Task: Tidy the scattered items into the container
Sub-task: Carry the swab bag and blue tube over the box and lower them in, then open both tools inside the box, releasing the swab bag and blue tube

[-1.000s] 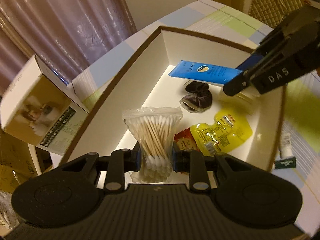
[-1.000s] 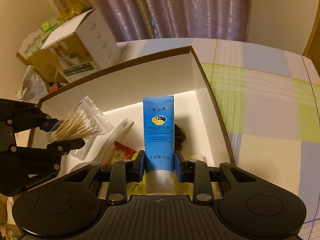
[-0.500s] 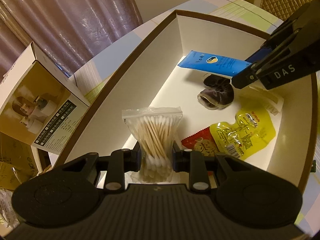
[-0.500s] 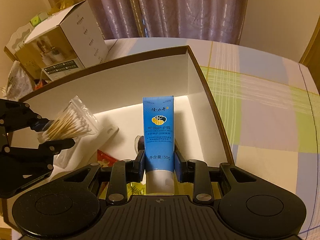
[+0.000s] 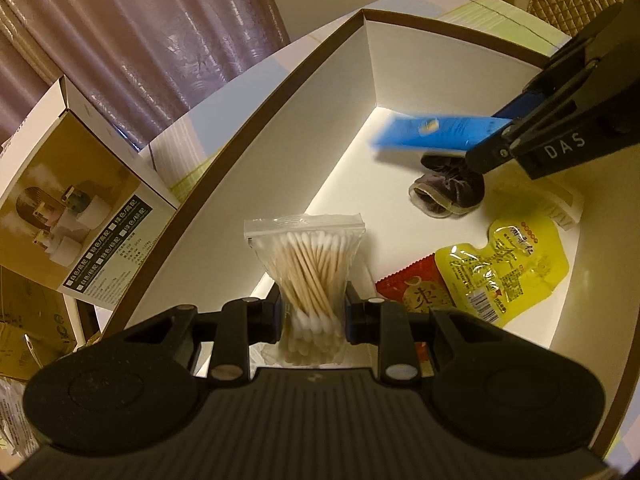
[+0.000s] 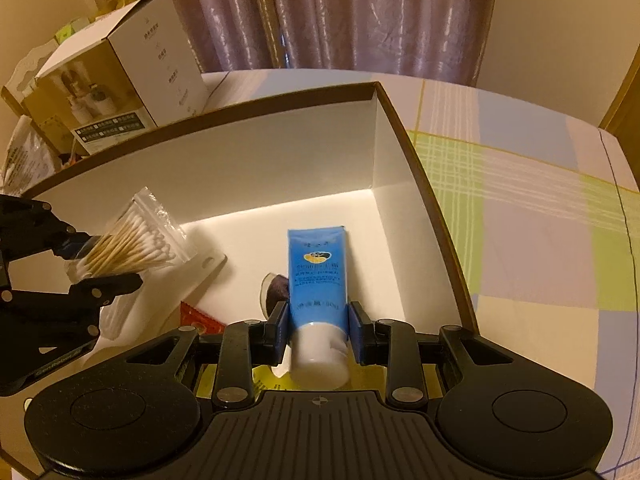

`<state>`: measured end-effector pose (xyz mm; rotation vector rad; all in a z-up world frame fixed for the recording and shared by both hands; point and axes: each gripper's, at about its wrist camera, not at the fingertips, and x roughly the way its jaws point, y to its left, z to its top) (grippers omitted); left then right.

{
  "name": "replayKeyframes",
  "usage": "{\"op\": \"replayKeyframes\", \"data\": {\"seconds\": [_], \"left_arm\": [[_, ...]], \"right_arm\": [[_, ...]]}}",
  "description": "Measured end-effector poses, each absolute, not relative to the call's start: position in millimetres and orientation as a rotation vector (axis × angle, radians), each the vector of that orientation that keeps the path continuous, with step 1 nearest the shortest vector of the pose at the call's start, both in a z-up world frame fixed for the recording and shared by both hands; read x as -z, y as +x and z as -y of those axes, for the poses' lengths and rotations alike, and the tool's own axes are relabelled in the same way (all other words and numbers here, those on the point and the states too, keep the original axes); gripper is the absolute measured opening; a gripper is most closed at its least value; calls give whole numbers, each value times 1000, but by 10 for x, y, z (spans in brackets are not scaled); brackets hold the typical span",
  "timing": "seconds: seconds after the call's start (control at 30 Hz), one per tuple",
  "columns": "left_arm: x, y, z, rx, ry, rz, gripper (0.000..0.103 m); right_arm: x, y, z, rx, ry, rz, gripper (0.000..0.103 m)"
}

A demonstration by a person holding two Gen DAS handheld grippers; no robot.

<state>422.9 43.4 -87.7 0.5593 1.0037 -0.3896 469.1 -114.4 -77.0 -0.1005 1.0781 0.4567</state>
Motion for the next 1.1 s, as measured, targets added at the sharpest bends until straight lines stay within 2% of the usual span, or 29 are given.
{"op": "replayKeyframes", "data": {"seconds": [0.1, 0.2, 1.1], "left_arm": [[892, 4223, -439, 387, 553, -1004, 23], [892, 4210, -452, 386, 550, -1005, 23], [934, 4204, -527, 358, 542, -1000, 24]], "right_arm": [[711, 4615, 1091, -498, -95, -1054, 74], [646, 4524, 1026, -514, -148, -1012, 82], [475, 4290, 1196, -556, -110, -1017, 82]]}}
